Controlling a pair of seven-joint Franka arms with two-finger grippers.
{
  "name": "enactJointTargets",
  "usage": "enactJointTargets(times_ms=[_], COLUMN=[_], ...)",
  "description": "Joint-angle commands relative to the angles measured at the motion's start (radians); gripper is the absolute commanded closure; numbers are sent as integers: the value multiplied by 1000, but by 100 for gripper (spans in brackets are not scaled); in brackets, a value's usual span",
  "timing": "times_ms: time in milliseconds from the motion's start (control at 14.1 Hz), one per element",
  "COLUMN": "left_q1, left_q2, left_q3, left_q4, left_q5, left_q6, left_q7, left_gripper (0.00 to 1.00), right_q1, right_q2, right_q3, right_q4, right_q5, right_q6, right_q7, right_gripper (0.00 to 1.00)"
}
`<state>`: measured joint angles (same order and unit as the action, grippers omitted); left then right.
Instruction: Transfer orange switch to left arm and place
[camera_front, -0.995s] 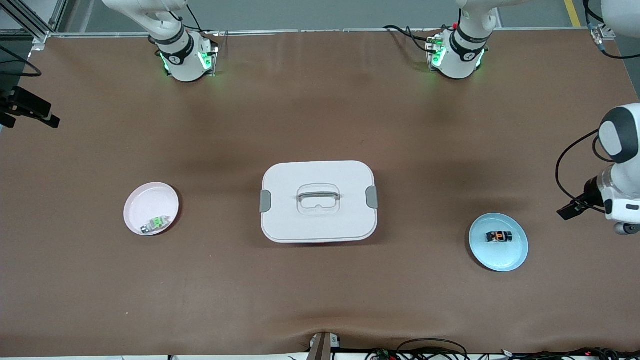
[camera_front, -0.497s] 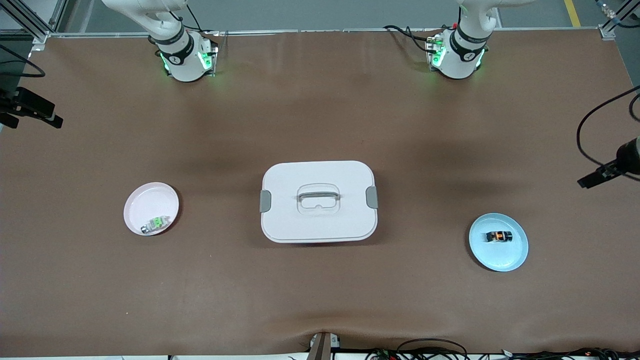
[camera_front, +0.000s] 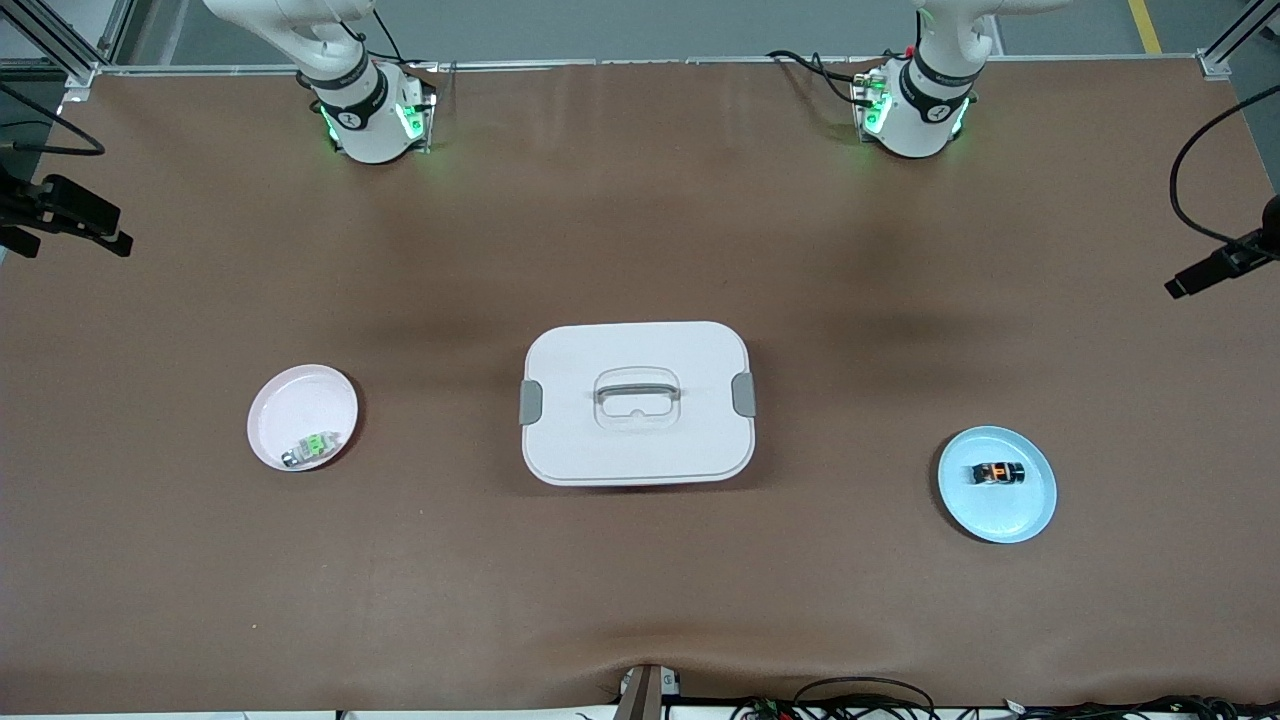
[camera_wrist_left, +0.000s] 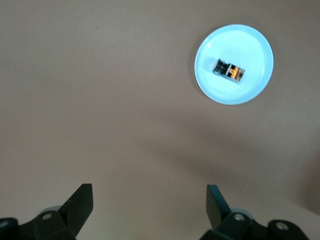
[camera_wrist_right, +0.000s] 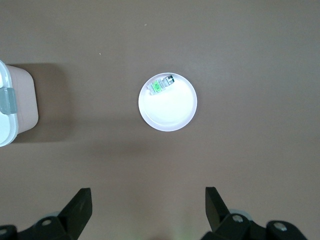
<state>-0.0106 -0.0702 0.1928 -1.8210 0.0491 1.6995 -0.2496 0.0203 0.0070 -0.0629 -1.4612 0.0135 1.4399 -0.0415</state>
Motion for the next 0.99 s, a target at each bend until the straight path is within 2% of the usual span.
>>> enactJointTargets(times_ms=[0, 355, 710, 923], left_q1=[-5, -6, -20, -16], left_q2=[-31, 0, 50, 58], left_q3=[-27, -143, -216, -225], left_q4=[12, 94, 192, 241], left_q5=[-17, -46, -46, -48], left_q6=[-55, -75, -75, -75], left_q7=[20, 23, 35, 203], left_gripper=[0, 0, 0, 0], right_q1=[18, 23, 18, 16], right_q2=[-25, -25, -25, -24], right_q3=[3, 2, 0, -2], right_q4=[-21, -19, -19, -18], right_q5=[-21, -21, -20, -17], right_q6=[8, 10, 13, 13], right_q7=[-3, -1, -1, -1], right_gripper=[0, 0, 0, 0])
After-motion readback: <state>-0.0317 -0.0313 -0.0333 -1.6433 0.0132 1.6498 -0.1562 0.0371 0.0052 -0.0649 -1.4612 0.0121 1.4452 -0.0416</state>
